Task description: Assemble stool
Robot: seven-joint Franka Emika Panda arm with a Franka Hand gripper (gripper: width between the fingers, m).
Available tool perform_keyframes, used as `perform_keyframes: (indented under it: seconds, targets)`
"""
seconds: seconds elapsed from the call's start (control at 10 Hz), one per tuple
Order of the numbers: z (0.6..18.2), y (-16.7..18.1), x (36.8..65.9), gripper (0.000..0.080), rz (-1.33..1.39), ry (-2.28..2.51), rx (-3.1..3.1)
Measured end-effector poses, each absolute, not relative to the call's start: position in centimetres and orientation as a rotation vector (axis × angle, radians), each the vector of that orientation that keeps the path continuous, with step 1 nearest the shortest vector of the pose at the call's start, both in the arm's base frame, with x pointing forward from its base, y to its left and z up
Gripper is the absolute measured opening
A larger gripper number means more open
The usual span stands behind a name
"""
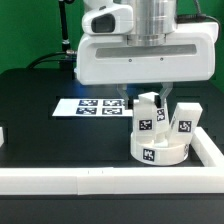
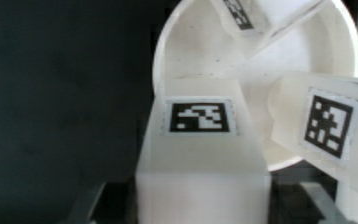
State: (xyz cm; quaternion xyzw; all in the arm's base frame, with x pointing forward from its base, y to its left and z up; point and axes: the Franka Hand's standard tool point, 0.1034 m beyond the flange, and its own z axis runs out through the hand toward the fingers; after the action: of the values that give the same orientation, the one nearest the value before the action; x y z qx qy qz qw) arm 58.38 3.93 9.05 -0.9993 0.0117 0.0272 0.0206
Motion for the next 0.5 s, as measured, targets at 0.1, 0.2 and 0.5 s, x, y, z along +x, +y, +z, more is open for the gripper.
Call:
perform_keyframes:
  seconds: [0.1,0.2,0.5]
  targets:
    - [9.04,3.96,58.39,0.0331,0.086,0.129,-3.096]
    - [9.04,3.95,58.38,0.0332,0.090,0.310,-3.087]
    - [8.90,4.55,58.46,0.0334,0.073,0.896,-2.973]
